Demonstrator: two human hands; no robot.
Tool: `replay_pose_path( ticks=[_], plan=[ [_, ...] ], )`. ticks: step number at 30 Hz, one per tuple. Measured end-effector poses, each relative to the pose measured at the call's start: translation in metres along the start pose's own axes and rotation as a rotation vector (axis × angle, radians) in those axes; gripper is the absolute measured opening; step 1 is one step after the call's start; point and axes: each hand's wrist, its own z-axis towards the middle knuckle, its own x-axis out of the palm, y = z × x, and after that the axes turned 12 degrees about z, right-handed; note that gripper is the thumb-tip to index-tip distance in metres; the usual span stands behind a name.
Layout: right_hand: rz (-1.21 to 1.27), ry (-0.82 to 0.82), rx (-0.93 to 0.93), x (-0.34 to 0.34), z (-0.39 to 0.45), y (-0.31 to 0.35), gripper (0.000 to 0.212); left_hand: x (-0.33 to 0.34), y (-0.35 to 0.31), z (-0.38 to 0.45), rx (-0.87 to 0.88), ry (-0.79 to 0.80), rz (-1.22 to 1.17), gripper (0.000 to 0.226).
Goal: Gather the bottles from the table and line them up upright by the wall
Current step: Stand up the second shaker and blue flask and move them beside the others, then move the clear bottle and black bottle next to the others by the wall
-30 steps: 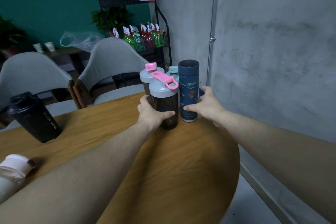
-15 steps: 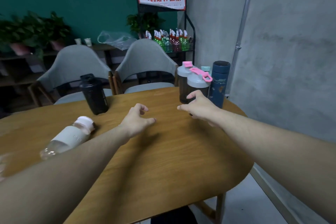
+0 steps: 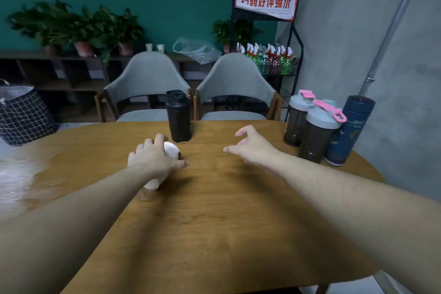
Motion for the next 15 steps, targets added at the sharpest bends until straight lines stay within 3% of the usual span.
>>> replay_pose_path(
  ticks=[5, 10, 12, 15],
  plan=[
    [-0.021, 0.038, -0.022, 0.035, 0.031, 0.012, 0.06, 0.004, 0.015, 0.031, -0.105, 0.156, -0.014, 0.112],
    [-0.011, 0.039, -0.038, 0.064, 0.07, 0.021, 0.065, 0.007, 0.02, 0.053, -0.114, 0.268, 0.091, 0.102],
    [0.003, 0.038, -0.043, 0.076, 0.087, 0.025, 0.069, 0.006, 0.027, 0.061, -0.11, 0.317, 0.066, 0.099],
    [0.028, 0.042, -0.057, 0.097, 0.114, 0.035, 0.079, 0.005, 0.044, 0.077, -0.111, 0.358, -0.057, 0.113]
  ],
)
